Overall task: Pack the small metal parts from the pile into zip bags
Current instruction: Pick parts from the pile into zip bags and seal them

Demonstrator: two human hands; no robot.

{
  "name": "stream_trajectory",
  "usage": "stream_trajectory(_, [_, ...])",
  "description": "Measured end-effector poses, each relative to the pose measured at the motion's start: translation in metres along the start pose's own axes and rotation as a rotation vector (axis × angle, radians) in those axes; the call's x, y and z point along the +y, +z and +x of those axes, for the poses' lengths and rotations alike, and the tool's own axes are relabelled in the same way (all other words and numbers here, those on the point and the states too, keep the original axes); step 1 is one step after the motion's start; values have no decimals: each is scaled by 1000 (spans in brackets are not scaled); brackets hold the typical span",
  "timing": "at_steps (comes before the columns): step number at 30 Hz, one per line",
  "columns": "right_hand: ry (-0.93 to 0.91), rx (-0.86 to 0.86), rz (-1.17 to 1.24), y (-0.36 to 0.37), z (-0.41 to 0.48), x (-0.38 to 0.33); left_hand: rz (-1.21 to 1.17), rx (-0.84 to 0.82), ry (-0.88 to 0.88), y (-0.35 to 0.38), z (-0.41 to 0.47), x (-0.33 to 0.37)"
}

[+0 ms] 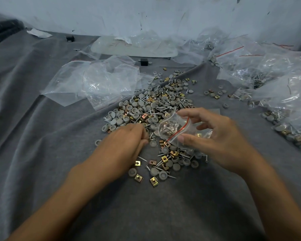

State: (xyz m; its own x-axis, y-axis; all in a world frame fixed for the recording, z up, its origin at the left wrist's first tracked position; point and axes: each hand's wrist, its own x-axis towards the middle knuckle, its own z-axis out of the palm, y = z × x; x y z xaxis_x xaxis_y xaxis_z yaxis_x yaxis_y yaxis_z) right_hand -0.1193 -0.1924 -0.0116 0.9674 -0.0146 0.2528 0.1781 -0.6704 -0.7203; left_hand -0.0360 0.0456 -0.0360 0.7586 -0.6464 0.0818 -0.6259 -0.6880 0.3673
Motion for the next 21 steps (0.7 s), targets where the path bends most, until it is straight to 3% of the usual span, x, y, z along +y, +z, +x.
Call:
stream_trajectory(4, [-48, -23, 27, 4, 1, -2, -249, 233, 4, -8, 5, 4])
stream_trajectory(10, [-131, -68, 29, 12, 2, -7, -356, 277, 100, 1, 6, 22])
stream_trajectory(14, [-164, -55, 54, 14, 2, -10, -588, 331, 49, 4, 10, 26])
stream_trajectory(19, [-148, 44, 161, 6, 2, -12, -530, 466, -10, -1, 12, 21])
stream_trajectory(21, [-119, 75, 242, 4, 3, -12, -533, 395, -79, -5, 13, 17])
